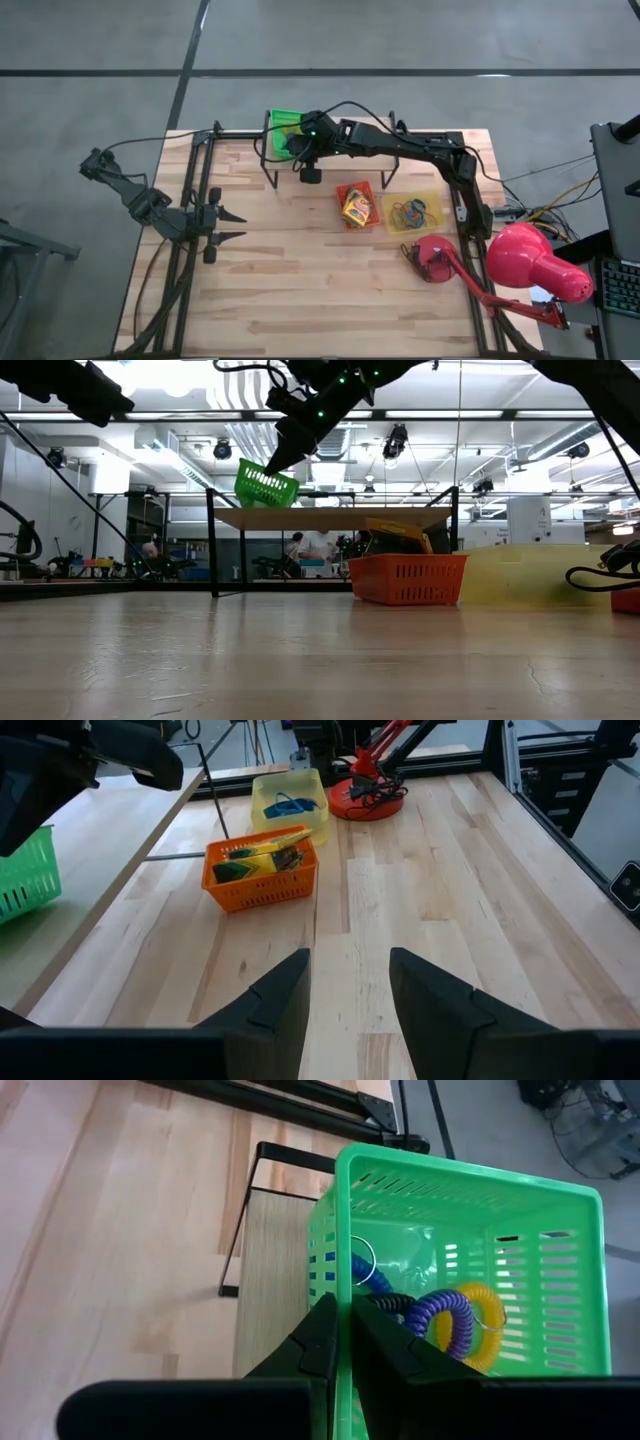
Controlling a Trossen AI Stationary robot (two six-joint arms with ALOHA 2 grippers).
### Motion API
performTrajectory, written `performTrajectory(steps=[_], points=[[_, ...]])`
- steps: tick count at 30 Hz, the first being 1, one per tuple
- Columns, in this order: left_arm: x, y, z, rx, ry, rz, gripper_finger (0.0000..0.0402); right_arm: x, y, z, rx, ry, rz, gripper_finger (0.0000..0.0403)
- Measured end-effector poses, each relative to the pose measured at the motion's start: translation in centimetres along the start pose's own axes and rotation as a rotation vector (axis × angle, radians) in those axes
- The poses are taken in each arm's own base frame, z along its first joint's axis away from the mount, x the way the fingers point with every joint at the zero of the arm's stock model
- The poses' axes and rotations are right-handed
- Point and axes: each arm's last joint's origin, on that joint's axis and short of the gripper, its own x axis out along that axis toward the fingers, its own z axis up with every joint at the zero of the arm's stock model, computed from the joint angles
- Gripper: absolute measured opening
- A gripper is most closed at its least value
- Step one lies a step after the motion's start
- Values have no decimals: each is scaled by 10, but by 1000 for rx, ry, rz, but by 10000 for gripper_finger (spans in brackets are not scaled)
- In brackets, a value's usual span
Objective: Pick & Place Office Desk Supplies
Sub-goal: Put the green bin on the shelf, then put the orange bin on the shelf
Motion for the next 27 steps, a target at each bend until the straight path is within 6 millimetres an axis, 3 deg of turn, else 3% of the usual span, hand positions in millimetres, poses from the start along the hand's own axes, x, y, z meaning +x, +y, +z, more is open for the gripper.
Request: performTrajectory(steps=[7,14,27], points=[[0,0,0,0,0,0,141,0,0,0,4,-2,-1,20],[0,0,0,0,0,0,141,0,-1,3,128,-32,-12,23],[0,0,0,-1,-1,0,141,-1,4,5,68,-38,1,81]])
